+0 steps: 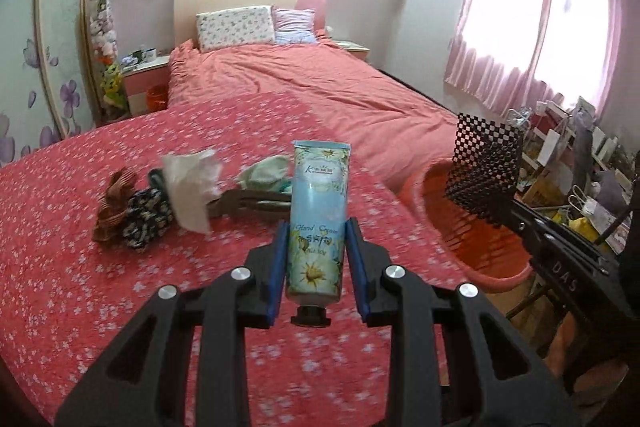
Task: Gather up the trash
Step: 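Carry the lotion tube and mesh item over the orange basket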
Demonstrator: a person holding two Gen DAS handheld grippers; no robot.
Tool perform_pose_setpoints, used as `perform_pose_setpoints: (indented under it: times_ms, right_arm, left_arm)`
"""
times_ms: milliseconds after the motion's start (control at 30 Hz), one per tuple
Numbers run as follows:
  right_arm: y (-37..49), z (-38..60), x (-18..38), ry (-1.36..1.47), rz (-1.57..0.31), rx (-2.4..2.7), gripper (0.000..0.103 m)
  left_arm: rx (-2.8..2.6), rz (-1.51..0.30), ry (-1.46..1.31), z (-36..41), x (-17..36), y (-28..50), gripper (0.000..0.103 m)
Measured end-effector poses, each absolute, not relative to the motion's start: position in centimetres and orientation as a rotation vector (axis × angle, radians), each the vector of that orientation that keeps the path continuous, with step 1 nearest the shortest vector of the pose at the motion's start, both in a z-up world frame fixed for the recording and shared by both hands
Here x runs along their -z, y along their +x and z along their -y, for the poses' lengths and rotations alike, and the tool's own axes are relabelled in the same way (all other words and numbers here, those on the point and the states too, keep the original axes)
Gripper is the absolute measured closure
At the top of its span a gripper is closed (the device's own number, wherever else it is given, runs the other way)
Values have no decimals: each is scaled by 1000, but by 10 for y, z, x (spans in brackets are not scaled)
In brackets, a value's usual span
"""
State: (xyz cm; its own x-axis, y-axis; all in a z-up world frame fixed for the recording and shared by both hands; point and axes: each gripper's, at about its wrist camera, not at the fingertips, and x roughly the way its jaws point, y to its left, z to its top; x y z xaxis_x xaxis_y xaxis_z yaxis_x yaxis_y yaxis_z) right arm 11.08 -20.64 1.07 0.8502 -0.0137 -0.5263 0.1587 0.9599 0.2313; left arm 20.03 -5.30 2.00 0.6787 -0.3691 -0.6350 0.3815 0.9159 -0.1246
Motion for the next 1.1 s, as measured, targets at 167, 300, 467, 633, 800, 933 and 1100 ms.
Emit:
perform_pose_setpoints:
  times_ms: [167,300,467,633,800,933,1100]
  right_arm:
    - [101,228,-14,277,-519,124,97]
    - [93,247,-17,274,-493,163,97]
    - [86,274,-17,284,-472,217,97]
    - [85,295,-14,297,-467,263,97]
    - [86,312,-8,313,-465,292,97]
    - [87,322,-4,328,-466,301,97]
    - [89,334,5,356,-473,306,97]
  left_arm:
    - [467,-698,18,80,-26,195,74]
    - [507,-698,14,102,-28,195,74]
    - [564,-701,17,133,-26,195,74]
    - [620,-715,17,167,-21,198,74]
    - [662,-734,25,194,-13,202,74]
    - [691,-752,32,214,-4,205,74]
    - [722,-771,34,234,7,211,74]
